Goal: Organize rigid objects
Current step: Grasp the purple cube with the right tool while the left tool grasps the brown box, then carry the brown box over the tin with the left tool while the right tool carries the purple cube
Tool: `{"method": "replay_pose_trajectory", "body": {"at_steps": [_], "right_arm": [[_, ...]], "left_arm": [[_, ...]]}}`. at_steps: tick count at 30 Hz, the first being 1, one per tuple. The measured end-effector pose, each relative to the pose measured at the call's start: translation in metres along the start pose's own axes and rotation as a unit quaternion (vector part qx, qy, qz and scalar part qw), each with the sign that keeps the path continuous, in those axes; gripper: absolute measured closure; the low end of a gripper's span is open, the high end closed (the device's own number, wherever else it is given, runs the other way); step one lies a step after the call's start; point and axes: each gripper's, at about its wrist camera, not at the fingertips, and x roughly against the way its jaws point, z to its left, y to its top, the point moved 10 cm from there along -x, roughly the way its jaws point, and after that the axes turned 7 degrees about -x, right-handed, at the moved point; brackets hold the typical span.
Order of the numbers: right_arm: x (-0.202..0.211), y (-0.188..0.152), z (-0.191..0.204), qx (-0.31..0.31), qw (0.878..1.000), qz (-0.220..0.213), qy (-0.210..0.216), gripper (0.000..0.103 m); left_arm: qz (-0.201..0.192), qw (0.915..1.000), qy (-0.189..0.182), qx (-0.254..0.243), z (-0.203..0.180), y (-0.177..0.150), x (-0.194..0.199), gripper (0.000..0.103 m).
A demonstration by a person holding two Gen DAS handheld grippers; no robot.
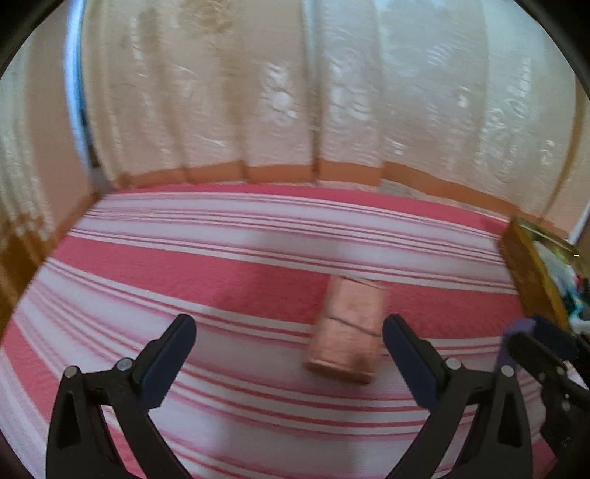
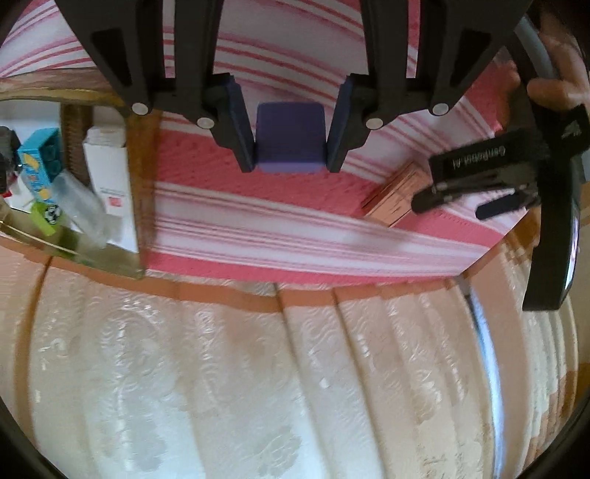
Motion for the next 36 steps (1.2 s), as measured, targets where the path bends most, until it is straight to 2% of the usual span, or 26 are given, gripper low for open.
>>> {"method": "replay_pose_trajectory", "body": {"at_steps": [2, 4, 6, 8, 9, 12, 15, 16, 21, 23, 26, 29, 31, 36], "right_arm": [[0.0, 0.003, -0.002, 0.0, 1.0, -0.006, -0.005, 0.06], [0.001, 0.005, -0.002, 0.002, 1.0, -0.011, -0.009, 0.06], [0.003, 0.006, -0.002, 0.006, 1.0, -0.015, -0.011, 0.06], [0.003, 0.006, -0.002, 0.007, 1.0, -0.016, -0.011, 0.06], [0.003, 0.006, -0.003, 0.006, 1.0, -0.017, -0.01, 0.06], [0.001, 0.007, -0.003, 0.004, 1.0, -0.014, -0.008, 0.06], [0.001, 0.006, -0.004, -0.001, 1.0, -0.013, -0.007, 0.06], [0.001, 0.006, -0.005, -0.003, 1.0, -0.013, -0.008, 0.06], [0.002, 0.007, -0.006, -0.01, 1.0, -0.018, -0.007, 0.06], [0.003, 0.007, -0.005, -0.01, 1.0, -0.023, -0.006, 0.06], [0.007, 0.01, -0.004, -0.01, 0.999, -0.035, -0.005, 0.06], [0.016, 0.017, -0.004, -0.009, 0.998, -0.06, -0.006, 0.06], [0.024, 0.022, -0.004, -0.003, 0.997, -0.079, -0.012, 0.06], [0.028, 0.026, -0.003, 0.005, 0.996, -0.091, -0.02, 0.06]], "left_arm": [[0.013, 0.9998, -0.014, -0.01, -0.012, 0.0, -0.007, 0.001], [0.026, 0.9995, -0.008, -0.018, -0.017, 0.001, -0.013, 0.003], [0.042, 0.9988, -0.008, -0.024, -0.024, 0.001, -0.022, 0.01], [0.061, 0.9977, -0.009, -0.028, -0.027, -0.003, -0.03, 0.024], [0.072, 0.997, -0.007, -0.027, -0.026, -0.005, -0.034, 0.022], [0.07, 0.9973, -0.009, -0.021, -0.025, -0.005, -0.034, 0.024], [0.061, 0.9981, 0.004, -0.01, -0.019, -0.005, -0.03, 0.044], [0.057, 0.9984, 0.005, -0.004, -0.016, -0.004, -0.028, 0.057], [0.045, 0.9987, -0.019, 0.015, -0.014, -0.005, -0.023, 0.057], [0.035, 0.9993, -0.009, 0.01, -0.015, -0.003, -0.017, 0.057], [0.0, 1.0, 0.009, -0.001, -0.017, 0.003, -0.003, 0.057], [-0.056, 0.9977, -0.036, 0.011, -0.024, 0.012, 0.016, 0.057], [-0.066, 0.9949, -0.069, 0.033, -0.026, 0.013, 0.019, 0.057], [-0.071, 0.9916, -0.097, 0.049, -0.028, 0.013, 0.022, 0.057]]}}
